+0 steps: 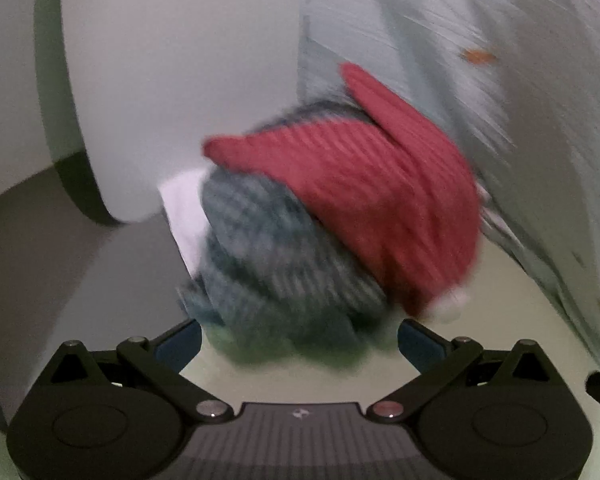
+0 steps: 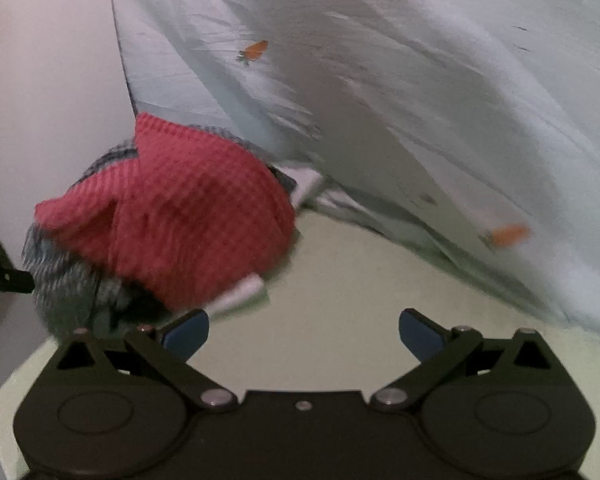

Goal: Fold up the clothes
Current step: 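Grasp the red checked shorts on the pile with both grippers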

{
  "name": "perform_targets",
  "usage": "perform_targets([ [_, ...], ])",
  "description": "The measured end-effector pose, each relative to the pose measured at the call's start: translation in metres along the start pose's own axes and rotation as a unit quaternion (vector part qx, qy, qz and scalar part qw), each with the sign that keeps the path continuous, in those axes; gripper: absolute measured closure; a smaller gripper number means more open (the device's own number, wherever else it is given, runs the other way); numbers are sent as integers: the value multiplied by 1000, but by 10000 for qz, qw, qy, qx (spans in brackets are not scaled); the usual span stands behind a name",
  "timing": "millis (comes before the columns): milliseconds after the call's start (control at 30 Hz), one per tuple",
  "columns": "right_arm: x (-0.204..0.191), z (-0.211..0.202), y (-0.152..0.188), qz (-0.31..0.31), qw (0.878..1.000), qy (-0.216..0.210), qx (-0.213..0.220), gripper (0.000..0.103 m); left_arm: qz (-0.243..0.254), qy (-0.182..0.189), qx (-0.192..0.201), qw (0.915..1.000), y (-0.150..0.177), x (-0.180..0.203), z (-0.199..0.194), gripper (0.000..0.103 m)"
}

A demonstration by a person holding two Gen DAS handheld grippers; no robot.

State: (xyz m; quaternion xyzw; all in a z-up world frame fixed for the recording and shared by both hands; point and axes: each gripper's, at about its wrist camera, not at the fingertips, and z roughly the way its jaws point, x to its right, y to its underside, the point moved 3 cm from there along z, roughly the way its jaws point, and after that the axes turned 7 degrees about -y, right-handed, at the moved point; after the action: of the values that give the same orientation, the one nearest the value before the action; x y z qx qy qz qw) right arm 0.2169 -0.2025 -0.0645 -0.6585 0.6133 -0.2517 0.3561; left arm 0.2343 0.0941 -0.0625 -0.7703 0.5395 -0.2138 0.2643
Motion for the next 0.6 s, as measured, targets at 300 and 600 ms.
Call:
perform_targets([
  [300,-68,117,-107,-315,9939,-961,442,24,-890,-252,72,9957,-79,-17,82,1],
  [600,-126,198,-122,-903,9869,-1318,216,71,-812,-438,63,9957,-97,-6,106,23],
])
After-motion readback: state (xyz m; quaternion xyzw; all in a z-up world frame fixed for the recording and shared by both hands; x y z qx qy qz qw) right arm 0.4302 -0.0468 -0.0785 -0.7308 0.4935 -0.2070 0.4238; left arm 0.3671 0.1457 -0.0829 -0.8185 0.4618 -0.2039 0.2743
